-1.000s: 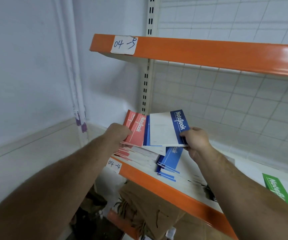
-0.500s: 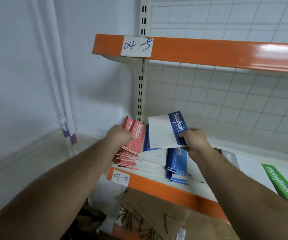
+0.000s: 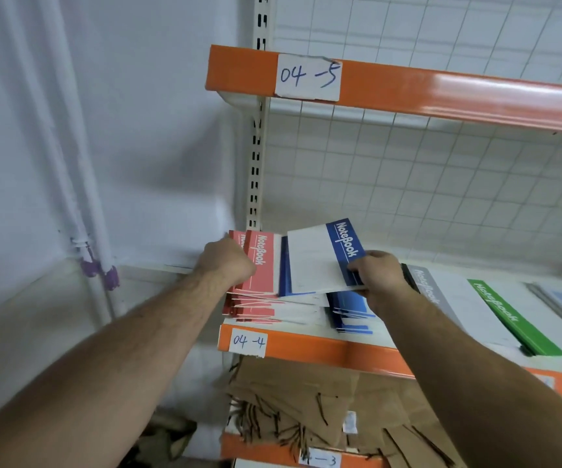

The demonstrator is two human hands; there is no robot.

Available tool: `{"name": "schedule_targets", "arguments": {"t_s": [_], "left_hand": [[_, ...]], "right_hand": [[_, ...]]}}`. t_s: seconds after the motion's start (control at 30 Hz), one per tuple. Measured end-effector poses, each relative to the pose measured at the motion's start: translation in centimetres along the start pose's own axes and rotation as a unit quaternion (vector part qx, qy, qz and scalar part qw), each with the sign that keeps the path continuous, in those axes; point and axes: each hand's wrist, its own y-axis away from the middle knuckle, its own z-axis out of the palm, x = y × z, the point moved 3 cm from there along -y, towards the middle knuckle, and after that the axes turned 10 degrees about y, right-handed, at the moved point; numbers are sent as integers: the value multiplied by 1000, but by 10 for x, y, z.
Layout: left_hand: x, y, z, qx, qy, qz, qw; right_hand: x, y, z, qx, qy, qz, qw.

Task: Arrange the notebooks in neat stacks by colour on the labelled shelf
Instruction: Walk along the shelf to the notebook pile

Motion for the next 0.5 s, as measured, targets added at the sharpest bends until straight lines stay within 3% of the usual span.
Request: {"name": "schedule_targets", "arguments": {"t_s": [0.27, 0.5], "left_hand": [[3, -6, 5, -9, -31, 2, 999], [15, 3, 7, 53, -81, -13, 995]], "right_hand": [[9, 6, -22, 36, 7, 13, 999], [9, -6, -55, 53, -5, 20, 998]]}}
